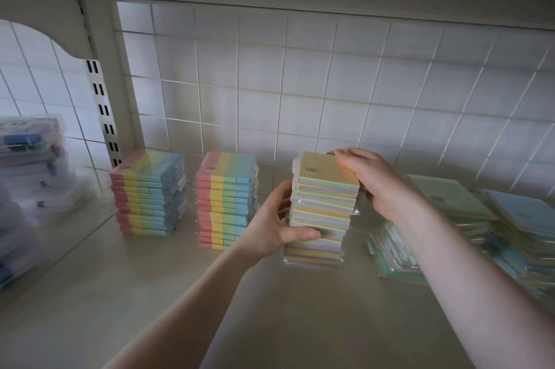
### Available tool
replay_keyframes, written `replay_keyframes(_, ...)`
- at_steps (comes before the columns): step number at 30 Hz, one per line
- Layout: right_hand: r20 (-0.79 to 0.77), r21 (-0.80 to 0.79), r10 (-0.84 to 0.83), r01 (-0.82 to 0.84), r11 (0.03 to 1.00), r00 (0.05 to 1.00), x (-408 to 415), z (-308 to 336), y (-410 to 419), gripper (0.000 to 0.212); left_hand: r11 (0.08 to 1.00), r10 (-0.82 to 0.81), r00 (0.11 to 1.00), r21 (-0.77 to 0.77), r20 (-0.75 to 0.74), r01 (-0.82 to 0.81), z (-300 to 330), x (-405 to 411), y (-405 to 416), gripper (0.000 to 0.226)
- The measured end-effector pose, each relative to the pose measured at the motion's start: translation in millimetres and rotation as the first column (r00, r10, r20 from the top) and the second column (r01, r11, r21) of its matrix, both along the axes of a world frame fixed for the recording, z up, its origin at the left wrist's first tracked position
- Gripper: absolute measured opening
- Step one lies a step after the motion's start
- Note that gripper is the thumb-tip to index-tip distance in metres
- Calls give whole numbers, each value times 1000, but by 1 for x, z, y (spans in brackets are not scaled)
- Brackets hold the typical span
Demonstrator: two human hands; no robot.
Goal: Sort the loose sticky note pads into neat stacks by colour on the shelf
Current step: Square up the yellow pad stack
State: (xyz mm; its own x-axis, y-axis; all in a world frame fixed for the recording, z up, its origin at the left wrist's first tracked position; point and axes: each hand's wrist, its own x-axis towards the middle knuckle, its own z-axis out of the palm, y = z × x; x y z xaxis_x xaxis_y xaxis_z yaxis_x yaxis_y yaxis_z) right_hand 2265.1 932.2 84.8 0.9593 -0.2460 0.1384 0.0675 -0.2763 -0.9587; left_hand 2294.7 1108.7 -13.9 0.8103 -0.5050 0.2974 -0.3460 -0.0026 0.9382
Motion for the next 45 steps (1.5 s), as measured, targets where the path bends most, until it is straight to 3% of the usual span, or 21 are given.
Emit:
replay_keyframes(9, -18, 61, 9, -7, 998, 1000, -1, 1, 2, 14, 999, 21, 999, 23, 48, -22, 0, -2, 0, 99)
replay_keyframes(19, -9, 54, -5, 6, 999, 1000, 0, 1, 0, 23, 998, 6, 995, 56, 104, -12, 4, -6, 1, 102)
replay_keyframes(30, -67, 75, -45, 50, 996, 997, 1, 8, 3, 37, 993, -1, 999, -114, 40, 5, 47, -3, -3, 129)
replay_keyframes(45, -49, 27, -96, 98, 995, 994, 2, 11, 9, 38, 980, 71, 997, -187, -20, -74, 42, -8, -11, 96)
